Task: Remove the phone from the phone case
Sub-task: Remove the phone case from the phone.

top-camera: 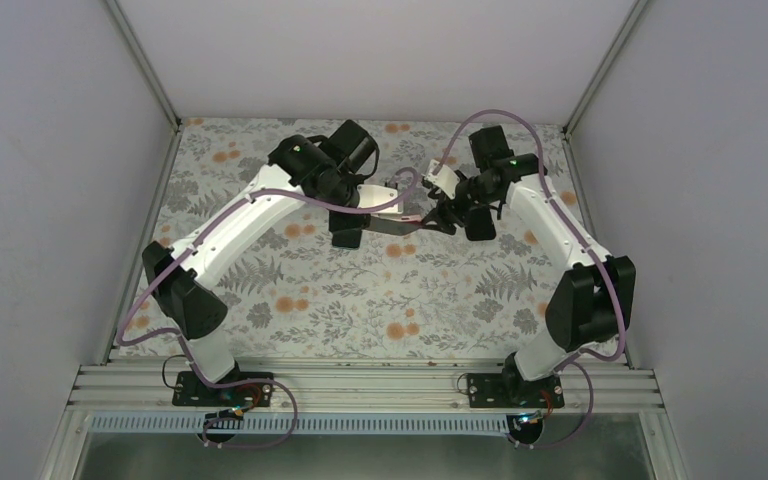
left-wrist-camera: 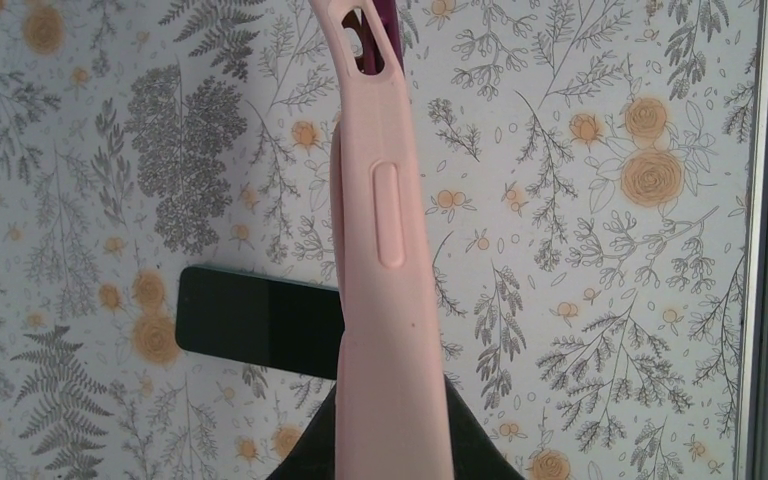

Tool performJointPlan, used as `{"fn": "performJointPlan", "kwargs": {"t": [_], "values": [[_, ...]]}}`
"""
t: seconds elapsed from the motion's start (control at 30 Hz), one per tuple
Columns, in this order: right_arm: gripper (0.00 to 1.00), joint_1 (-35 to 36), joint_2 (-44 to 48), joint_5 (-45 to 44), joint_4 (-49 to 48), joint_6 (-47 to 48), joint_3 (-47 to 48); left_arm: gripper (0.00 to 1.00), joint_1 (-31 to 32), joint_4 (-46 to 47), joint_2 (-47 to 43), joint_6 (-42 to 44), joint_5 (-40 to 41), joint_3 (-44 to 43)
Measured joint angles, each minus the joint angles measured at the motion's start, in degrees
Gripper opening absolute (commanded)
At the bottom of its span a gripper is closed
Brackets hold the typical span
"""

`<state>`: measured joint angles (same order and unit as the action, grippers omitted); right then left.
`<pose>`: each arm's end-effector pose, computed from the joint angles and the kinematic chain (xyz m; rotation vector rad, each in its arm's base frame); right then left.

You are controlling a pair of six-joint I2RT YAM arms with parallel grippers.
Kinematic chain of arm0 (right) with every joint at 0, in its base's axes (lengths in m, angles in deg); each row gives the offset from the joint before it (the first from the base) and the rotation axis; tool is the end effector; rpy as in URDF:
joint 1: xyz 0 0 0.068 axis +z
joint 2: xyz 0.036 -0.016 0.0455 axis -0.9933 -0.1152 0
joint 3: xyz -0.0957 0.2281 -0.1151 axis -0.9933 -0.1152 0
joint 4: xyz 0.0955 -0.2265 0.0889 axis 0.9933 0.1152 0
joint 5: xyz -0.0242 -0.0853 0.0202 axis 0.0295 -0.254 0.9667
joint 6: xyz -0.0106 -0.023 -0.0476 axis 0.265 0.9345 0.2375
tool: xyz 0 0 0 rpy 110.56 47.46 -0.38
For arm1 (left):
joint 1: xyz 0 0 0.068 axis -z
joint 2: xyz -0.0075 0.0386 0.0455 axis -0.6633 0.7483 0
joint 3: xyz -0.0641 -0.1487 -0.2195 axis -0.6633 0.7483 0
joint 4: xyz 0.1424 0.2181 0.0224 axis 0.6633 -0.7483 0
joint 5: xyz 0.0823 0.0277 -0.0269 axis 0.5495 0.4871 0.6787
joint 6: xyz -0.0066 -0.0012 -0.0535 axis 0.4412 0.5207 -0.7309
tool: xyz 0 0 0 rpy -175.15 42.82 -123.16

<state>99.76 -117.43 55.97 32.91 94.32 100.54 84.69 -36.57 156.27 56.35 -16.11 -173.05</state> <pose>0.3046 0.1104 0.3004 -1.4791 2.0227 0.5863 0.2454 -0.2388 0.3670 1.9367 1.9223 -0.2420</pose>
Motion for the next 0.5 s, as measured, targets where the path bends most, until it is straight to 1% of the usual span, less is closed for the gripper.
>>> {"fn": "performJointPlan", "kwargs": {"t": [0.1,0.3,0.4,0.5], "values": [[0.86,-0.11,-0.35,0.76,0.04,-0.22,0.61,0.02,0.02,-0.02,-0.09,-0.39,0.28,-0.44],[0.87,-0.66,-1.84,6.38,-0.20,0.00,1.46,0.02,0.02,0.07,-1.14,-0.63,0.55,-0.68],[0.86,-0.68,-1.95,9.92,-1.05,0.11,2.32,0.02,0.09,-1.16,-0.59,-0.57,0.20,-3.15],[0.87,-0.79,-2.54,12.90,-0.94,0.70,5.20,0.02,0.04,-2.38,0.07,-0.48,0.22,-6.54]]}}
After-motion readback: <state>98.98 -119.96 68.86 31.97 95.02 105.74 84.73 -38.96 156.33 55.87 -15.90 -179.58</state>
